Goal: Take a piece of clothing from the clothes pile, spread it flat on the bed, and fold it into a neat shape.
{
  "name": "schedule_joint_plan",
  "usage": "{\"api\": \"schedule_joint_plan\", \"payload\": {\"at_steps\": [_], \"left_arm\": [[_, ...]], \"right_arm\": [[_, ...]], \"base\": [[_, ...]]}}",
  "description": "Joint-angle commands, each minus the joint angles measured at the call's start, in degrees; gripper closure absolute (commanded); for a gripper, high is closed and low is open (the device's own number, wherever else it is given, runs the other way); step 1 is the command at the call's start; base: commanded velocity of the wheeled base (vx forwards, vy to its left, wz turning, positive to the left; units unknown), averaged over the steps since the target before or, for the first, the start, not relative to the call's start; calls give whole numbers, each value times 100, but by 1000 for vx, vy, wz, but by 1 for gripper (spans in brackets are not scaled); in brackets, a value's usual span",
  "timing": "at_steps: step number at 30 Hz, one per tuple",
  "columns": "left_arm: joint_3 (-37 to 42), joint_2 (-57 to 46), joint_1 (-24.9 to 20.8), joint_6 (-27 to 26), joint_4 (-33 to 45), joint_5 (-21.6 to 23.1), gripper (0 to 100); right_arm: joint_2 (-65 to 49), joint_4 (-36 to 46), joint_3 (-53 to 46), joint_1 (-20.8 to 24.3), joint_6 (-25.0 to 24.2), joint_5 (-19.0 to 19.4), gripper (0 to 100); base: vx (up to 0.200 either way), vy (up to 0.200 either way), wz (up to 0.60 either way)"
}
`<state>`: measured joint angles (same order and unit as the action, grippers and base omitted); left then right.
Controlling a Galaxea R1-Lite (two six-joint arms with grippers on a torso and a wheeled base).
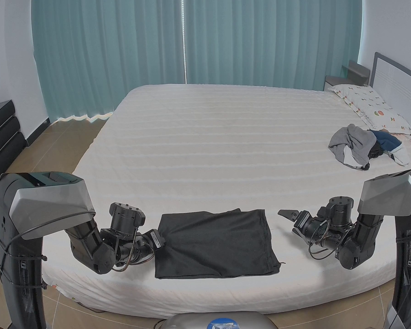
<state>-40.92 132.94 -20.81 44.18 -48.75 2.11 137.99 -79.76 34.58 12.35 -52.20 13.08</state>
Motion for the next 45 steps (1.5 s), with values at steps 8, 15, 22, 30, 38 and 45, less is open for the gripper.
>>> {"api": "schedule_joint_plan", "payload": {"at_steps": [8, 15, 22, 30, 38, 45], "left_arm": [[32, -225, 130, 3, 103, -9, 0], [111, -523, 349, 12, 103, 26, 0], [216, -945, 393, -76, 23, 18, 0], [383, -1314, 464, -111, 6, -677, 0], [1069, -3266, 490, -269, 76, -1011, 0], [1781, -5190, 552, -1438, 278, -1582, 0]], "right_arm": [[0, -4, -31, 4, -1, 2, 0], [-61, -118, -198, 92, 26, -25, 0], [-404, 31, -224, 356, 140, -192, 0], [-571, 224, -286, 769, 1036, -1211, 0], [-2654, 593, -1279, 839, 1397, -1660, 0], [-5651, 2079, -2158, 787, 2469, -1695, 0]], "base": [[0, 0, 0], [0, 0, 0], [0, 0, 0], [0, 0, 0], [0, 0, 0], [0, 0, 0]]}}
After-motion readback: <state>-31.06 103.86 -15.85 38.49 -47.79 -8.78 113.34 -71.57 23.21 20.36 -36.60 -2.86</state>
